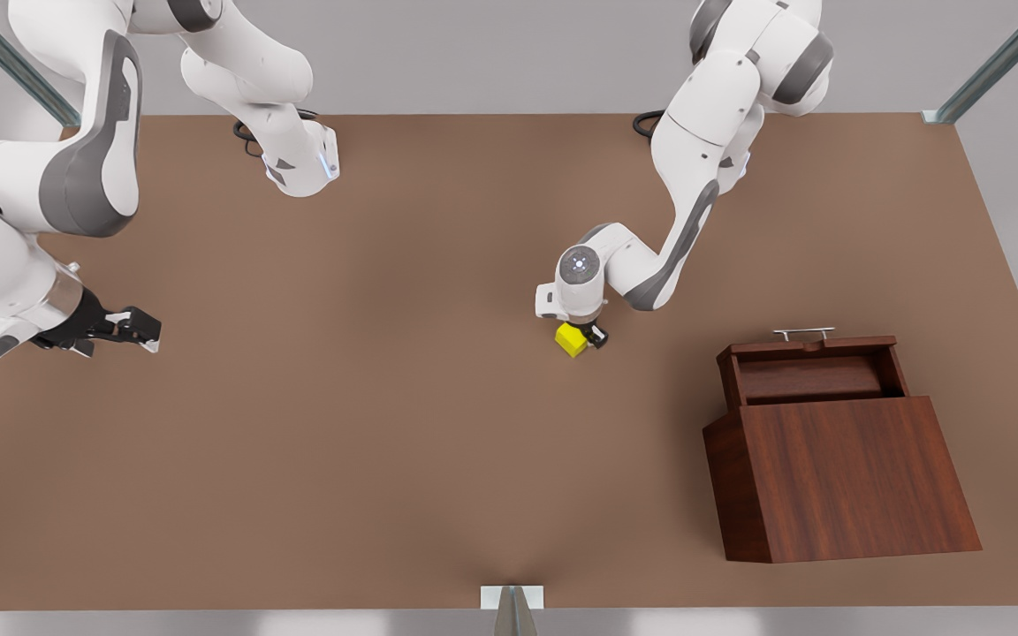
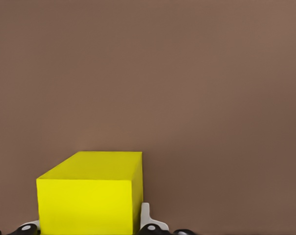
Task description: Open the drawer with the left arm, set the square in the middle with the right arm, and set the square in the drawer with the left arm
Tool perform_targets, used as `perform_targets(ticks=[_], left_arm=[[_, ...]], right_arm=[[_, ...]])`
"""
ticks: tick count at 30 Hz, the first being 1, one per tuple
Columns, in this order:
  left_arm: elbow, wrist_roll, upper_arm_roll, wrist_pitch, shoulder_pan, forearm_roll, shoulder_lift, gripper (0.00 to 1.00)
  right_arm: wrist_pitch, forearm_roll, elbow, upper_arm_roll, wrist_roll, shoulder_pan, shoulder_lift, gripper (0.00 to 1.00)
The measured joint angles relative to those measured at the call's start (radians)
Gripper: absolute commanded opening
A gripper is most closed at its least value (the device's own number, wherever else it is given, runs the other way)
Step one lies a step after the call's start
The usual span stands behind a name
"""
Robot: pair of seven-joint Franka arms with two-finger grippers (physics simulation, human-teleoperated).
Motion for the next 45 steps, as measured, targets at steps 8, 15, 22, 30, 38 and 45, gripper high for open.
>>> perform_targets(ticks=[8, 15, 22, 30, 38, 45], left_arm=[[0.016, -0.014, 0.0, -0.098, 0.002, 0.011, -0.081, 0.67], [0.051, -0.042, 0.19, -0.426, 0.012, -0.106, -0.384, 0.67], [0.063, 0.031, 0.514, -0.508, 0.017, -0.221, -0.449, 0.67], [0.085, 0.089, 0.697, -0.443, 0.01, -0.307, -0.365, 0.67], [0.167, 0.089, 0.724, -0.435, 0.02, -0.403, -0.259, 0.68], [0.158, 0.09, 0.733, -0.448, 0.02, -0.428, -0.246, 1.0]], right_arm=[[-0.001, -0.002, 0.001, -0.001, 0.0, -0.005, -0.001, 1.0], [0.0, -0.002, 0.001, -0.001, 0.0, -0.004, -0.002, 1.0], [0.0, -0.002, 0.013, -0.003, 0.0, -0.006, -0.001, 1.0], [-0.005, -0.003, 0.027, -0.003, 0.0, -0.008, 0.005, 1.0], [-0.006, -0.005, 0.028, -0.004, 0.002, -0.016, -0.003, 1.0], [-0.006, -0.005, 0.028, -0.005, 0.002, -0.016, -0.005, 1.0]])
